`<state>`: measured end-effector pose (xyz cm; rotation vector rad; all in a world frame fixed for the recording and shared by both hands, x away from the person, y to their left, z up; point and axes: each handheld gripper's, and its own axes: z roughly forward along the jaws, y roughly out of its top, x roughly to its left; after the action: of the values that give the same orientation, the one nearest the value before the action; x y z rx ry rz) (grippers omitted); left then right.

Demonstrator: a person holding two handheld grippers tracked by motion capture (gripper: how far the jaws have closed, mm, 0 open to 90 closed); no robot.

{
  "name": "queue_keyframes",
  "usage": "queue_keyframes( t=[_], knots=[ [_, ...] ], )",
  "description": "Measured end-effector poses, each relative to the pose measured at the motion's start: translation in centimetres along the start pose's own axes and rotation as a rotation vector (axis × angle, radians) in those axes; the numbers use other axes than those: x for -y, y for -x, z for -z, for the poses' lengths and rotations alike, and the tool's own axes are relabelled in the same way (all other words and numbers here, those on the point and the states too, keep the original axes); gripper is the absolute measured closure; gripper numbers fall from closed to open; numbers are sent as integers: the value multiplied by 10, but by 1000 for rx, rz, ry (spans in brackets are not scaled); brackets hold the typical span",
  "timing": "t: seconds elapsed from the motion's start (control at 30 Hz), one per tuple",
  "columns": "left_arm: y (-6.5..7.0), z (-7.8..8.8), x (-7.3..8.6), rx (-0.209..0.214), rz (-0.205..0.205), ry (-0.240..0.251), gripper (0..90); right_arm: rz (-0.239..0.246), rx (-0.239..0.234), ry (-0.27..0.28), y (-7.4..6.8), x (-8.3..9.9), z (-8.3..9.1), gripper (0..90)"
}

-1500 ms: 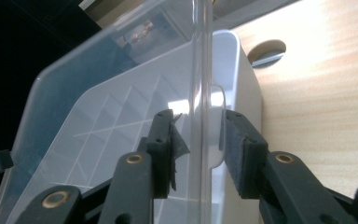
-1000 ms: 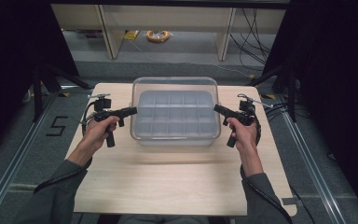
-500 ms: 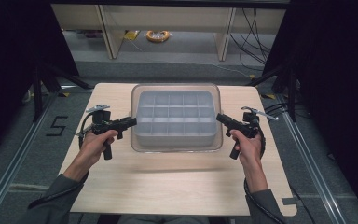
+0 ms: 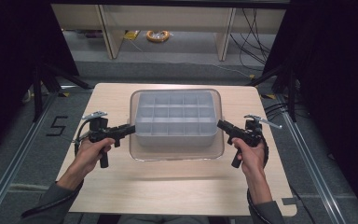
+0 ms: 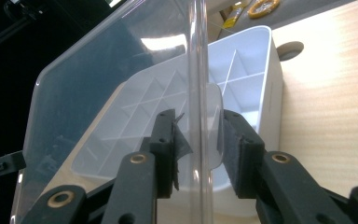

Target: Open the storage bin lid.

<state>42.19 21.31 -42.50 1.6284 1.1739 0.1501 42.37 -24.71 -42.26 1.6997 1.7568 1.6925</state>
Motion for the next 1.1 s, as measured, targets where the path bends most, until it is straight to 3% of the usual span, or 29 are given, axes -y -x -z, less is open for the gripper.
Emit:
queue_keyframes(
  t=[0.17, 0.57, 0.73, 0.77, 0.87, 1.1],
  knots=[
    [1, 6, 14, 20, 0, -22, 618, 7, 7, -14, -4, 11, 9, 682],
    [10, 32, 35, 20, -22, -32, 613, -8, -22, -45, -14, 36, 25, 682],
    [11, 33, 48, 21, -16, -53, 610, -4, -18, -63, -16, 47, 34, 682],
    [10, 33, 51, 29, -15, -59, 610, 15, -17, -55, -15, 49, 35, 681],
    [11, 34, 59, 22, -18, -80, 609, -11, -17, -70, -17, 58, 40, 681],
    [14, 36, 74, 28, -15, -101, 599, -17, -11, -96, -11, 75, 45, 680]
  ],
)
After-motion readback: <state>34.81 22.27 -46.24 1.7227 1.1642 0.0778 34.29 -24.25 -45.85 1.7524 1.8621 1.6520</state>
